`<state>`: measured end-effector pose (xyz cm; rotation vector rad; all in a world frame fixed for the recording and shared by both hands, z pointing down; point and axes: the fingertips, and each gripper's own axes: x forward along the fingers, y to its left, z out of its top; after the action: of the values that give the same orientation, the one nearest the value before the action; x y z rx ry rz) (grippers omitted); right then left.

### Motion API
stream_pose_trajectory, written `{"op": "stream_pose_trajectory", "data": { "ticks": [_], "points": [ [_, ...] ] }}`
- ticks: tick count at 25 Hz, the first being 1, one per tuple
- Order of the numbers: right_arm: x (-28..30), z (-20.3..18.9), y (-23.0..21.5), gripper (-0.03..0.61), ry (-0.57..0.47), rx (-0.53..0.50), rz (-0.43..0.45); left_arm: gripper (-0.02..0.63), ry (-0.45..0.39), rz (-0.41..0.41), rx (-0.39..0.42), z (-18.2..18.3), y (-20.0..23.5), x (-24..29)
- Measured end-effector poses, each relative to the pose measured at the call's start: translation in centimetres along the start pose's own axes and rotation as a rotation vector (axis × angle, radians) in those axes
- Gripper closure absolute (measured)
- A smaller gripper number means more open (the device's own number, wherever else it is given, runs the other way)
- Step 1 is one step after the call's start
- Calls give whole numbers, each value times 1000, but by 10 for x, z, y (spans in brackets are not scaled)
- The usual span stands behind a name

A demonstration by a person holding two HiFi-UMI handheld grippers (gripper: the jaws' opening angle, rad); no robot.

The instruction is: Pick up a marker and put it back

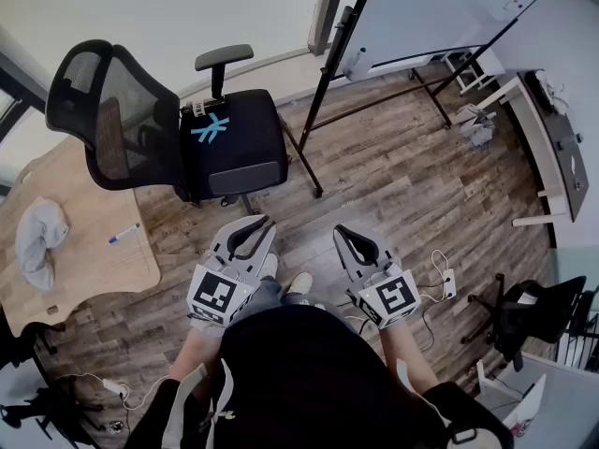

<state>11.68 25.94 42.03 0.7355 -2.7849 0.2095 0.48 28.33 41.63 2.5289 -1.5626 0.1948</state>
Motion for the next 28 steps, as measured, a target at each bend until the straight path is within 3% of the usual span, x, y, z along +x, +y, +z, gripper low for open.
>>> {"op": "stream_pose_trajectory", "data": {
  "ticks": [4, 10, 15, 18, 28],
  "points": [
    [-16, 4, -5, 561, -29, -7, 6, 564, -9, 8, 7, 3, -18, 4],
    [-51, 4, -21, 561, -104, 84, -16, 604, 3, 21, 34, 5, -44, 15],
    [-75, 8, -41, 557, -179, 44, -61, 604, 19, 12, 68, 8, -65, 30],
    [-85, 9, -54, 505, -196, 37, -83, 604, 35, 4, 87, 13, -75, 40],
    [-70, 2, -79, 503, -184, 55, -89, 604, 54, 6, 77, 9, -67, 60]
  ]
}}
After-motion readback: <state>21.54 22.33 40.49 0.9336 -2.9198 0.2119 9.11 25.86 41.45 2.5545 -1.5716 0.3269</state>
